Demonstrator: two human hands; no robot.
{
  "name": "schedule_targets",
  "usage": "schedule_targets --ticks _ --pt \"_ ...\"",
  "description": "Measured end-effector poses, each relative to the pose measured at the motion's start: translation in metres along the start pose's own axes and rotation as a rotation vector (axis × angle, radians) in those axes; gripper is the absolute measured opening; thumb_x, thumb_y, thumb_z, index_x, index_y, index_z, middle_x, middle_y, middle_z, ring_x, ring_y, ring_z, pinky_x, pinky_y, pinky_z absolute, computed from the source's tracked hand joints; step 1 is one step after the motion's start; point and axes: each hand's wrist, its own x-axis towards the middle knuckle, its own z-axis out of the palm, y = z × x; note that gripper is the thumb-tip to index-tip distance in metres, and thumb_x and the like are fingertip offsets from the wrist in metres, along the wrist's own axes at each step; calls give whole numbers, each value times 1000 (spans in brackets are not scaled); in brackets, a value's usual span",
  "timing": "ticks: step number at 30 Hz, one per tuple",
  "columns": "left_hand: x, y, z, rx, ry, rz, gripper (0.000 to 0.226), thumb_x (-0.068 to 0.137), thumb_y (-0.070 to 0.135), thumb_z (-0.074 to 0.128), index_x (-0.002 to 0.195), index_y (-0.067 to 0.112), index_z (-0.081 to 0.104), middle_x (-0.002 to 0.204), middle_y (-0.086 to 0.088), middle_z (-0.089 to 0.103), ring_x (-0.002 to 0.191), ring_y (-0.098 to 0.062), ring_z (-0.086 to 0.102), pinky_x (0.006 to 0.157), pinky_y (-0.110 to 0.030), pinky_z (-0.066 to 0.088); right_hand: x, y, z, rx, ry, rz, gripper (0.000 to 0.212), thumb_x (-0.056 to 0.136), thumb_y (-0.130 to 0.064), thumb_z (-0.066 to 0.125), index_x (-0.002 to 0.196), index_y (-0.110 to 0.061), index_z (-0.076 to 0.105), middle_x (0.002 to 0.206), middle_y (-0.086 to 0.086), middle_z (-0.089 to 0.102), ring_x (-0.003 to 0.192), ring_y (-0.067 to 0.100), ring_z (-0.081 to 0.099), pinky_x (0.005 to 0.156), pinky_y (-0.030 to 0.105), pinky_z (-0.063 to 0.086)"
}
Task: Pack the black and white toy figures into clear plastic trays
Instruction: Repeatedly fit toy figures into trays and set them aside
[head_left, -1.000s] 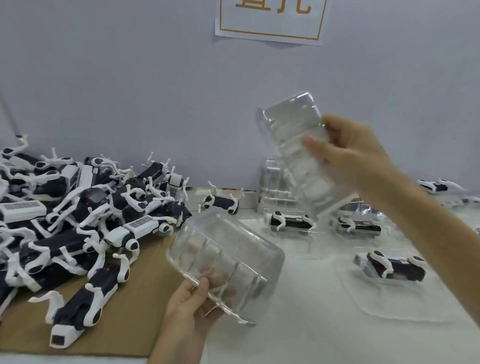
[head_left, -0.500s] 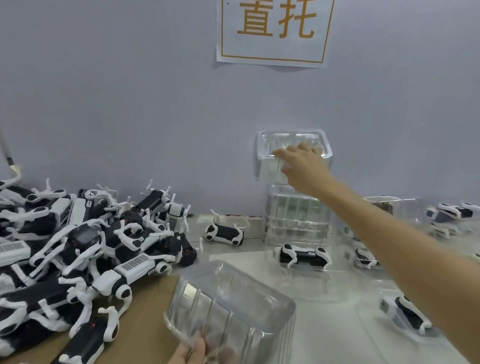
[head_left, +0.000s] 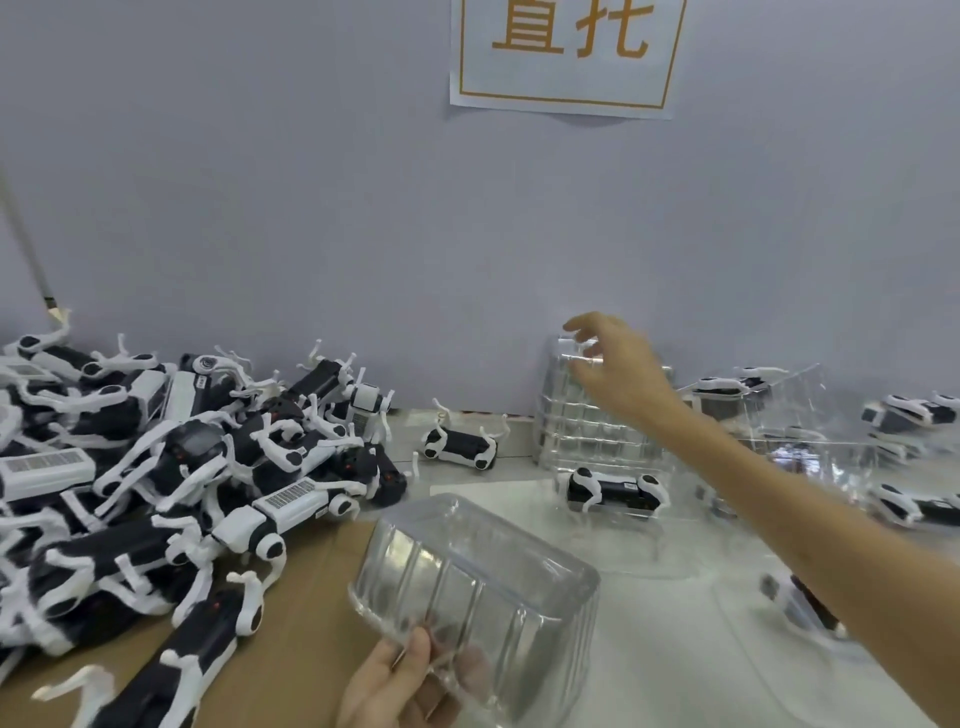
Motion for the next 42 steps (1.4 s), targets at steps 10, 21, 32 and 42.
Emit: schedule_targets --ticks 10,21,32,42 --pt "-37 -6 21 153 -188 244 24 77 11 75 99 0 71 93 -30 71 76 -33 72 64 -34 60 -201 -73 6 319 -316 -76 36 74 -59 67 105 -41 60 102 -22 59 93 1 61 78 17 47" --pt "-56 -8 30 329 -539 115 45 95 35 58 133 10 61 133 -22 61 125 -39 58 104 -50 48 -249 -61 9 1031 -21 247 23 80 -24 74 101 -21 66 94 4 74 82 21 73 66 25 56" --pt "-56 -4 27 255 -601 -54 46 95 25 53 134 -1 57 136 -24 57 125 -37 57 100 -48 49 -251 -62 9 1008 -63 185 35 79 -16 79 99 -35 56 89 -2 75 82 21 75 63 23 57" --pt "-56 -15 26 292 -579 -82 24 88 23 55 95 15 77 88 -1 72 84 -16 68 74 -29 51 -252 -60 14 941 -27 160 75 57 -33 92 119 -39 51 101 -3 73 91 16 73 69 24 58"
